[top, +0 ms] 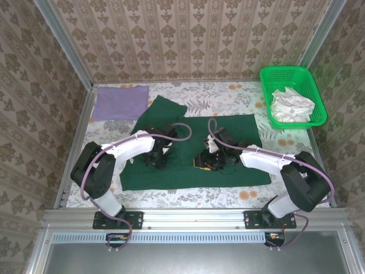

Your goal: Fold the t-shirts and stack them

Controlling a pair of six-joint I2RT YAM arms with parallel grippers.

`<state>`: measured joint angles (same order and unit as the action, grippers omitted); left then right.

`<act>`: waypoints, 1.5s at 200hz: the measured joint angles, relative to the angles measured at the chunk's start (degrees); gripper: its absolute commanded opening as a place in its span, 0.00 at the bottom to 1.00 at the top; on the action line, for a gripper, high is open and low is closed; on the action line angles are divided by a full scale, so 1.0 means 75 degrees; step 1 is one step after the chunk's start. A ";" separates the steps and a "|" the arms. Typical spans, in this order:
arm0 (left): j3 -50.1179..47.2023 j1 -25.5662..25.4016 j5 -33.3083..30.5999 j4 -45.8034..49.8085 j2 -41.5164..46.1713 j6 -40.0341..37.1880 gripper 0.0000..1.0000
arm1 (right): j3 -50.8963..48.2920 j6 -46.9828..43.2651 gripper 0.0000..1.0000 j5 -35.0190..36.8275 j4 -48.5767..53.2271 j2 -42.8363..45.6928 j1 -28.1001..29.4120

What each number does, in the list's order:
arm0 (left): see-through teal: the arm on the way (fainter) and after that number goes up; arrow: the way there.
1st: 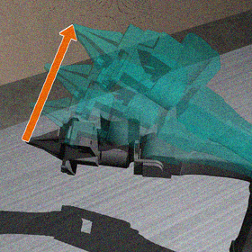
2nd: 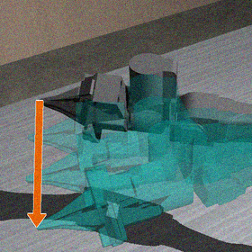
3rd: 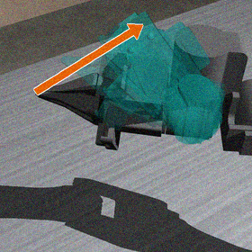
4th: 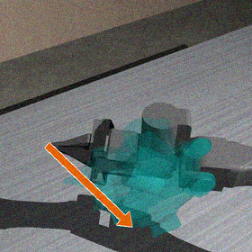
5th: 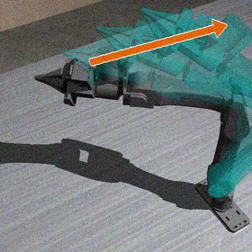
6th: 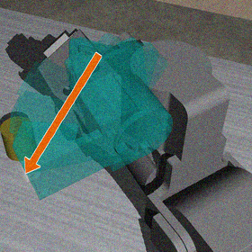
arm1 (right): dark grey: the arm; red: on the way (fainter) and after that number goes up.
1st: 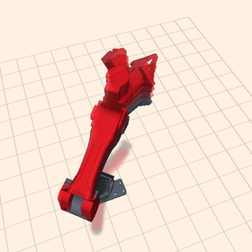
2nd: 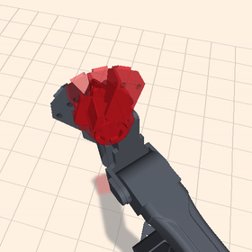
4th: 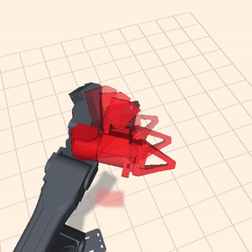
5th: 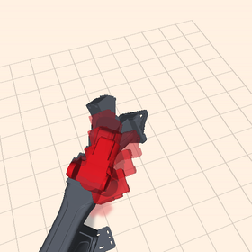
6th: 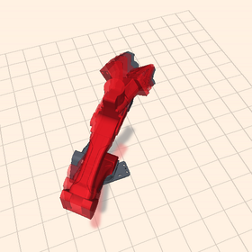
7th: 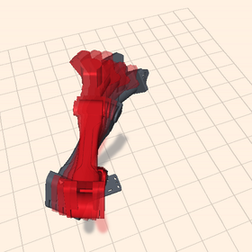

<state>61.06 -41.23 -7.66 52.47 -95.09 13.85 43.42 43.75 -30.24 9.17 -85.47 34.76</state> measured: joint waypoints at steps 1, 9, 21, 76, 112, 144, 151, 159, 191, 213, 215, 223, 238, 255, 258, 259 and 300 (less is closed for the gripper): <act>0.0000 0.0000 -0.0012 0.0003 -0.0003 0.0000 0.41 | 0.0000 0.0000 0.42 0.0000 0.0000 0.0000 0.0000; 0.0000 0.0000 -0.0044 -0.0006 -0.0032 -0.0026 0.41 | 0.0000 -0.0003 0.42 0.0000 -0.0003 0.0000 0.0000; 0.0000 0.0000 -0.0079 -0.0026 -0.0085 -0.0032 0.40 | 0.0000 -0.0003 0.42 0.0000 0.0000 -0.0003 0.0000; 0.0000 -0.0023 -0.0353 -0.0233 -0.0437 -0.0058 0.34 | 0.0035 -0.0009 0.42 0.0000 0.0009 -0.0149 0.0000; 0.0003 -0.0137 -0.0650 -0.0300 -0.0527 -0.0082 0.24 | 0.0189 -0.0038 0.41 0.0000 0.0029 -0.0245 0.0000; 0.0032 -0.0152 -0.0857 -0.0332 -0.0530 -0.0079 0.16 | 0.0213 -0.0061 0.41 -0.0003 0.0032 -0.0268 0.0000; 0.0047 -0.0149 -0.0903 -0.0344 -0.0530 -0.0082 0.13 | 0.0216 -0.0061 0.41 0.0000 0.0032 -0.0274 0.0000; 0.0070 -0.0149 -0.0944 -0.0344 -0.0530 -0.0087 0.10 | 0.0216 -0.0061 0.41 0.0000 0.0035 -0.0277 -0.0006; 0.0274 -0.0149 -0.1125 -0.0332 -0.0530 -0.0114 0.06 | 0.0219 -0.0064 0.40 0.0000 0.0035 -0.0300 -0.0023; 0.0519 -0.0149 -0.1303 -0.0254 -0.0530 -0.0175 0.06 | 0.0219 -0.0064 0.40 0.0000 0.0058 -0.0315 -0.0058; 0.0548 -0.0149 -0.1314 -0.0239 -0.0530 -0.0181 0.06 | 0.0219 -0.0061 0.40 0.0000 0.0061 -0.0315 -0.0058; 0.0670 -0.0149 -0.1390 -0.0216 -0.0530 -0.0224 0.06 | 0.0219 -0.0064 0.39 0.0000 0.0073 -0.0315 -0.0073; 0.0895 -0.0146 -0.1574 -0.0192 -0.0568 -0.0286 0.06 | 0.0219 -0.0064 0.39 0.0000 0.0137 -0.0318 -0.0102; 0.1137 -0.0096 -0.1775 -0.0157 -0.0729 -0.0338 0.07 | 0.0221 -0.0064 0.39 0.0000 0.0230 -0.0323 -0.0134; 0.1174 -0.0085 -0.1804 -0.0157 -0.0764 -0.0341 0.07 | 0.0221 -0.0064 0.38 0.0000 0.0233 -0.0323 -0.0137; 0.1180 -0.0082 -0.1816 -0.0157 -0.0775 -0.0344 0.07 | 0.0221 -0.0064 0.38 0.0000 0.0236 -0.0323 -0.0137; 0.1871 0.0338 -0.2221 0.0029 -0.1518 -0.0443 0.24 | 0.0268 -0.0064 0.37 0.0009 0.0414 -0.0329 -0.0187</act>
<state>75.09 -38.70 -24.32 52.69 -106.48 10.52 45.43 43.27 -30.17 12.27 -87.94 33.36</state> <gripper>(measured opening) 0.186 0.373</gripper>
